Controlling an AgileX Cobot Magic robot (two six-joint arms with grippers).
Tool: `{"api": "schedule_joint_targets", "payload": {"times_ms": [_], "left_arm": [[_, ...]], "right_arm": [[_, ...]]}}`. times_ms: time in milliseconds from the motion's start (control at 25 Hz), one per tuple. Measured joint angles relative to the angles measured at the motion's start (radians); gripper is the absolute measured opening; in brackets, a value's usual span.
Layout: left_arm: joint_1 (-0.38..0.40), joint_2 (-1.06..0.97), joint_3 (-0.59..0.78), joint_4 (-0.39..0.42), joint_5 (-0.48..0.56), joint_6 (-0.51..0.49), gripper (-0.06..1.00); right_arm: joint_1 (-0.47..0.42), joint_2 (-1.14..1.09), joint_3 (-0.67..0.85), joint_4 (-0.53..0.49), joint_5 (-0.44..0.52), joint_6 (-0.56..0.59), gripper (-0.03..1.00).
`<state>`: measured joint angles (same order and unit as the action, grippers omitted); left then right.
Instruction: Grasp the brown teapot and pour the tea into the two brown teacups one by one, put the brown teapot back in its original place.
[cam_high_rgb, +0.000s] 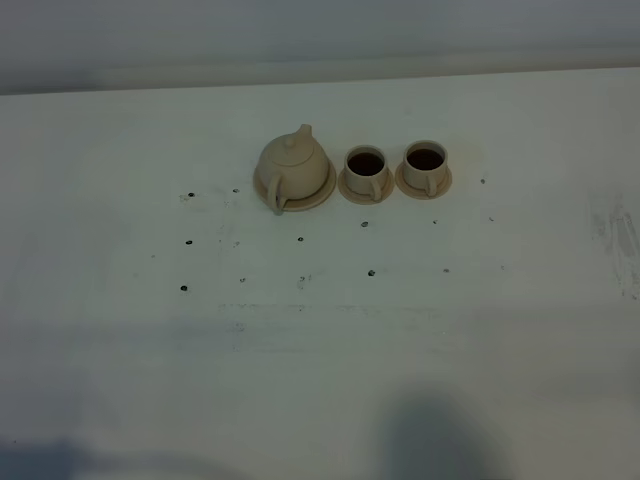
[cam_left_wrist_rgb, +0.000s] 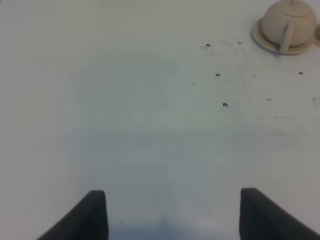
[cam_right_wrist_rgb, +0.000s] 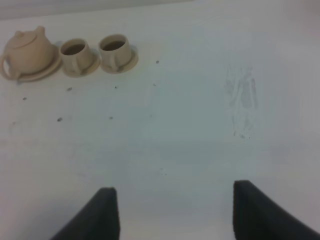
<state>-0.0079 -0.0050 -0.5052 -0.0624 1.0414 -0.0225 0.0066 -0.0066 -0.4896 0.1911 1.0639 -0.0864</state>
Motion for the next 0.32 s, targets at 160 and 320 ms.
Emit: {"api": "schedule_joint_targets", "payload": {"times_ms": [160, 320], "left_arm": [[0.000, 0.000, 0.000, 0.000, 0.000, 0.000, 0.56], [0.000, 0.000, 0.000, 0.000, 0.000, 0.000, 0.56]], "right_arm": [[0.000, 0.000, 0.000, 0.000, 0.000, 0.000, 0.52], [0.000, 0.000, 0.000, 0.000, 0.000, 0.000, 0.52]]}}
